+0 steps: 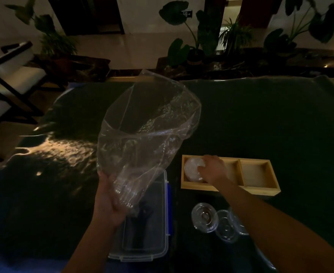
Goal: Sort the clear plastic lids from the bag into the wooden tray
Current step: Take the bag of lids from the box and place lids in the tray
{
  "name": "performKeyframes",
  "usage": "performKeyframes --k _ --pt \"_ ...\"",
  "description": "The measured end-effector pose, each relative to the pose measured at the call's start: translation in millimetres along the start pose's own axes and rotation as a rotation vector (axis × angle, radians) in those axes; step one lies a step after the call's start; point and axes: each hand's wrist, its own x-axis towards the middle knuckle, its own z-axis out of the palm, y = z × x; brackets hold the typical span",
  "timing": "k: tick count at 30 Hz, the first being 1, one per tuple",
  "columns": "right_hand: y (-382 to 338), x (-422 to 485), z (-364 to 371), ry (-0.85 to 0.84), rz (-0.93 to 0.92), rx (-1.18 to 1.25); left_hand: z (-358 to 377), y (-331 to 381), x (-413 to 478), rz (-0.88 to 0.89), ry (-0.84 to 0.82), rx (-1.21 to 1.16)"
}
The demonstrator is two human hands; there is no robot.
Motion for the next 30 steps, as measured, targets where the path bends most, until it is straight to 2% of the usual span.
performKeyframes --k 3,7,11,15,30 --pt "2.8 -2.4 -2.9 0.048 -0.020 0.002 -0.6 -0.9 0.4 -0.010 -0.013 0.012" --pt "1.1 -4.8 -4.9 -0.001 -0.055 0.004 -0.1 -3.3 0.7 -0.032 -0.018 0.002" --pt "-3.5 -9.4 -4.2 -0.031 -0.098 -0.131 -0.7 -4.6 0.2 -0.021 -0.003 0.015" --pt "-2.1 -17.8 2.8 0.047 -0.119 -0.203 -3.8 -5.8 0.0 -0.007 -0.005 0.037" --pt "6.4 -31.7 -3.0 0.109 -0.112 -0.083 -6.5 -10.1 -5.3 -0.027 -0.019 0.057"
